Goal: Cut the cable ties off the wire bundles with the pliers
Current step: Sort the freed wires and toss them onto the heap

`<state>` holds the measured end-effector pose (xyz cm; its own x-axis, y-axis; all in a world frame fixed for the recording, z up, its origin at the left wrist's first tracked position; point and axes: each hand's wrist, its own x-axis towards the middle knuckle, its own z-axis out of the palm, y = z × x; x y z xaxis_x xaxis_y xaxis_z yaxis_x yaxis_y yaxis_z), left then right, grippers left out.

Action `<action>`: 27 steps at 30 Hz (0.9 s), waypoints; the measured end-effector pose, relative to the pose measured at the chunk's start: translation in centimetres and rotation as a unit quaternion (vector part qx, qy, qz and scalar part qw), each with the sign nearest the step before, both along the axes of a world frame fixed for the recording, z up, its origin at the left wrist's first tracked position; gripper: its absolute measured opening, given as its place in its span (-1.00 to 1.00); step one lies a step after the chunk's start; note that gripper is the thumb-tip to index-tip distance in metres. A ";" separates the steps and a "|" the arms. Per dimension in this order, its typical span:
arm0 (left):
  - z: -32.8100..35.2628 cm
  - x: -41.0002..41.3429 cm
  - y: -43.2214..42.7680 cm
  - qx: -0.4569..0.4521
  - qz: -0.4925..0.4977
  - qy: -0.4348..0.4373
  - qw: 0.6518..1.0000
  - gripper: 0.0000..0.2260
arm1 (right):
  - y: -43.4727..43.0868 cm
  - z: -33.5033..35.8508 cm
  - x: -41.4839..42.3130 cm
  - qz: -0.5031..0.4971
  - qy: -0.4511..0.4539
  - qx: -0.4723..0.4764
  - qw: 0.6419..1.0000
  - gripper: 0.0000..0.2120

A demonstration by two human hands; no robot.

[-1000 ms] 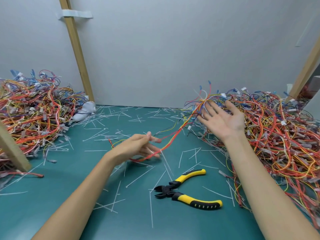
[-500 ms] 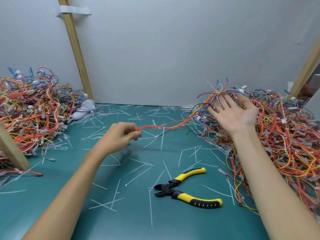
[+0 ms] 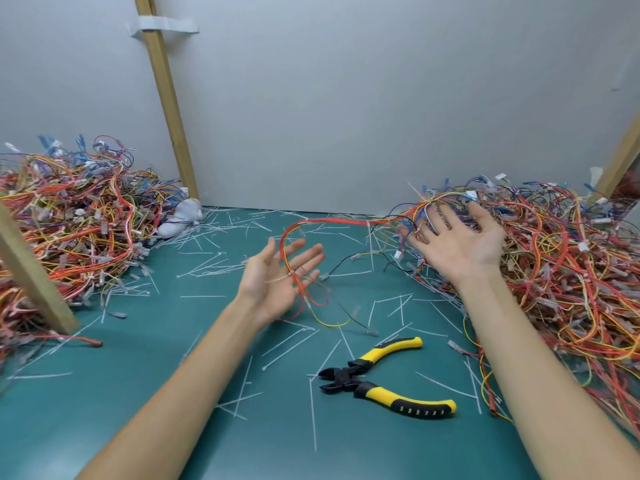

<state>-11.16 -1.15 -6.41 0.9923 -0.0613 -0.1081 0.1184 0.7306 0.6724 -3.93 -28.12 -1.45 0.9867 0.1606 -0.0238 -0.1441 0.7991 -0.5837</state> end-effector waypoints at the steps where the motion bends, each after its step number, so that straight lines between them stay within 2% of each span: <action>1: -0.4 0.1 -0.1 0.008 0.005 0.015 1.000 -0.53 | 0.3 -0.3 -0.1 0.002 0.003 -0.006 1.000 -0.54; 5: -1.4 0.2 -0.2 0.011 0.012 0.041 0.999 -0.39 | 0.8 -1.1 0.0 0.005 0.009 -0.004 1.000 -0.46; 9: -1.8 0.4 0.0 -0.001 0.022 0.041 0.999 -0.34 | 0.7 -1.7 0.4 0.013 0.002 0.001 1.000 -0.49; 17: -2.3 0.8 0.5 -0.006 0.023 0.045 0.999 -0.34 | 0.7 -2.4 0.9 0.035 -0.005 -0.001 0.999 -0.60; 27: -2.9 1.5 1.7 -0.009 0.054 0.052 0.997 -0.39 | 1.5 -3.8 0.8 0.085 -0.019 0.002 0.996 -0.60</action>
<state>-9.65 0.56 -9.30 0.9765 0.0416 -0.2112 0.1076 0.7553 0.6465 -3.09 -26.59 -5.29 0.9454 0.3255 0.0140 -0.2553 0.7669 -0.5888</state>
